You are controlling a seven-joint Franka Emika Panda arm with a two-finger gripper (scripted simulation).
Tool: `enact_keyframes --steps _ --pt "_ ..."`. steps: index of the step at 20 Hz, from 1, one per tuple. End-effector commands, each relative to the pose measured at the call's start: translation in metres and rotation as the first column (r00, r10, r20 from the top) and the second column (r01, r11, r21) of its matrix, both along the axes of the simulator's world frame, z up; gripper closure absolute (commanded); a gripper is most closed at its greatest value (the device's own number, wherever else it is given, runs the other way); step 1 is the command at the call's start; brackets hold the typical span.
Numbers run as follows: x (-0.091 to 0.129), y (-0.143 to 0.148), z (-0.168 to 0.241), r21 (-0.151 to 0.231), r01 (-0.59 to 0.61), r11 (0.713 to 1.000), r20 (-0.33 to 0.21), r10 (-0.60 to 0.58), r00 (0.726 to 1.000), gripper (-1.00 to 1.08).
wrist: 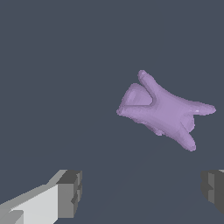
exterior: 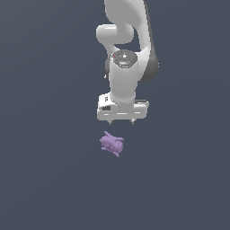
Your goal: Pick up the object and move it to a goal position.
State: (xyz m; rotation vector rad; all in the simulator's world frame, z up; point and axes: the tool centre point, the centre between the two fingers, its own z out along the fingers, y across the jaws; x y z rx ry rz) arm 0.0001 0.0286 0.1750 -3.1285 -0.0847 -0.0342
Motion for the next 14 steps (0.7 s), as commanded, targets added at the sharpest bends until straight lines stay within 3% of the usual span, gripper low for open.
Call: enact_keyframes --steps 1,14 --pt "0.0 0.0 0.0 0.0 0.0 1.0 0.0 0.0 1.0 -0.92" --pt "0.011 0.033 0.02 0.01 -0.054 0.998 0.049 0.054 0.997 -0.92"
